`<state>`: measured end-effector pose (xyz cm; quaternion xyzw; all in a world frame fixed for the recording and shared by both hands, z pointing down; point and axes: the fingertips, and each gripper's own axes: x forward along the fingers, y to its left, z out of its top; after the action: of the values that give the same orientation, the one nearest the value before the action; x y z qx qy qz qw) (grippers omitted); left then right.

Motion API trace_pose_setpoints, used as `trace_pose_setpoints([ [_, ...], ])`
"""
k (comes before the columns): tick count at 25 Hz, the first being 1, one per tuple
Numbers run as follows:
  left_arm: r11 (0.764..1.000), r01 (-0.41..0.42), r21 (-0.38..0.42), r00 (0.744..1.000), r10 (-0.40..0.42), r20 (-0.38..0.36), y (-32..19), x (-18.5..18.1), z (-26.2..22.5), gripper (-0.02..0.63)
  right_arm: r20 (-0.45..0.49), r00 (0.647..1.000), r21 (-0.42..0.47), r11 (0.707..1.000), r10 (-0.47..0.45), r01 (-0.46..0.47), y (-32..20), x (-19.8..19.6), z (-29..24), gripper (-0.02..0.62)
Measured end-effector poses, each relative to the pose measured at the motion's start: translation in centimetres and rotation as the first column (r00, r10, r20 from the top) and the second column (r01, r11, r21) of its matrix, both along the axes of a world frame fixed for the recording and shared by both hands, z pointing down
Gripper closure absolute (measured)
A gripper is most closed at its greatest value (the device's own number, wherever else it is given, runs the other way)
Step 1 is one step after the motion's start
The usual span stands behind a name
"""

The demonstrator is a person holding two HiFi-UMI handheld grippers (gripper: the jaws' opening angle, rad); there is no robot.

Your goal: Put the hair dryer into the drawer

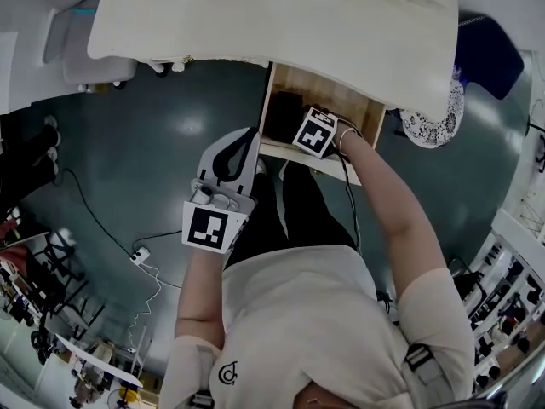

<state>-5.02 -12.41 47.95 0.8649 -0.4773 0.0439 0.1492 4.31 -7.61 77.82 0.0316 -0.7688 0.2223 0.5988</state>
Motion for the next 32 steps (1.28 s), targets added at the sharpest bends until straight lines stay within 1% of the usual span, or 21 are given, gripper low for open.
trace_pose_setpoints([
  [3, 1.000, -0.008, 0.006, 1.000, 0.008, 0.006, 0.0, -0.1, -0.5, 0.594, 0.006, 0.999, 0.038, 0.998, 0.046, -0.046, -0.6, 0.3, -0.6, 0.299],
  [5, 1.000, -0.013, 0.009, 1.000, 0.013, 0.008, 0.3, -0.2, -1.0, 0.594, 0.029, 0.997, 0.043, 0.996, 0.076, -0.077, -0.7, 0.4, -1.8, 0.274],
  [7, 1.000, -0.018, 0.016, 1.000, 0.018, 0.008, 0.4, -0.1, -1.4, 0.594, 0.056, 0.993, 0.044, 0.993, 0.105, -0.107, -0.9, 0.3, -3.3, 0.262],
  [9, 0.999, -0.030, 0.029, 1.000, 0.030, 0.010, 0.2, 0.0, -1.9, 0.594, 0.075, 0.989, 0.066, 0.989, 0.125, -0.130, -1.5, 0.3, -4.4, 0.265],
  [10, 0.999, -0.039, 0.038, 0.999, 0.038, 0.013, 0.0, 0.1, -2.1, 0.594, 0.083, 0.988, 0.086, 0.987, 0.132, -0.139, -1.8, 0.3, -5.1, 0.282],
  [12, 0.997, -0.057, 0.051, 0.998, 0.055, 0.028, -0.3, 0.4, -2.4, 0.594, 0.109, 0.981, 0.139, 0.975, 0.157, -0.172, -2.8, 0.2, -6.8, 0.348],
  [14, 0.996, -0.068, 0.058, 0.997, 0.066, 0.042, -0.5, 0.5, -2.9, 0.594, 0.162, 0.965, 0.194, 0.952, 0.207, -0.237, -4.1, 0.1, -9.3, 0.410],
  [16, 0.995, -0.074, 0.070, 0.997, 0.071, 0.044, -0.7, 0.4, -3.8, 0.593, 0.241, 0.934, 0.231, 0.919, 0.263, -0.319, -5.2, -0.2, -12.3, 0.460],
  [17, 0.994, -0.076, 0.077, 0.996, 0.073, 0.044, -0.7, 0.4, -4.3, 0.594, 0.281, 0.917, 0.251, 0.900, 0.284, -0.355, -5.6, -0.3, -13.8, 0.497],
  [18, 0.993, -0.079, 0.085, 0.996, 0.075, 0.044, -0.8, 0.5, -4.8, 0.592, 0.314, 0.903, 0.277, 0.881, 0.295, -0.384, -6.0, -0.2, -15.2, 0.548],
  [19, 0.992, -0.082, 0.094, 0.996, 0.078, 0.044, -0.8, 0.6, -5.4, 0.594, 0.341, 0.893, 0.309, 0.862, 0.295, -0.403, -6.3, -0.1, -16.5, 0.588],
  [21, 0.990, -0.095, 0.105, 0.995, 0.090, 0.049, -0.7, 0.8, -6.3, 0.592, 0.387, 0.879, 0.362, 0.831, 0.278, -0.422, -6.6, -0.1, -19.0, 0.588],
  [22, 0.989, -0.104, 0.104, 0.993, 0.099, 0.058, -0.5, 0.8, -6.5, 0.594, 0.418, 0.867, 0.372, 0.819, 0.272, -0.437, -6.7, -0.1, -20.3, 0.589],
  [23, 0.989, -0.113, 0.097, 0.992, 0.106, 0.071, -0.3, 0.7, -6.7, 0.594, 0.461, 0.845, 0.369, 0.808, 0.270, -0.460, -6.7, -0.2, -21.9, 0.589],
  [25, 0.988, -0.124, 0.089, 0.989, 0.115, 0.096, -0.2, 0.6, -7.1, 0.594, 0.562, 0.780, 0.352, 0.774, 0.274, -0.526, -7.2, -0.4, -25.4, 0.589],
  [27, 0.986, -0.133, 0.101, 0.986, 0.122, 0.112, -0.4, 0.6, -7.9, 0.594, 0.641, 0.717, 0.353, 0.724, 0.274, -0.593, -7.9, -0.1, -28.9, 0.589],
  [30, 0.979, -0.143, 0.144, 0.986, 0.128, 0.108, -0.5, 0.5, -9.9, 0.594, 0.722, 0.651, 0.391, 0.638, 0.233, -0.663, -8.3, 0.5, -33.8, 0.589],
  [32, 0.971, -0.159, 0.177, 0.984, 0.141, 0.111, -0.6, 0.7, -11.3, 0.594, 0.771, 0.606, 0.411, 0.575, 0.194, -0.707, -8.2, 1.1, -36.8, 0.589],
])
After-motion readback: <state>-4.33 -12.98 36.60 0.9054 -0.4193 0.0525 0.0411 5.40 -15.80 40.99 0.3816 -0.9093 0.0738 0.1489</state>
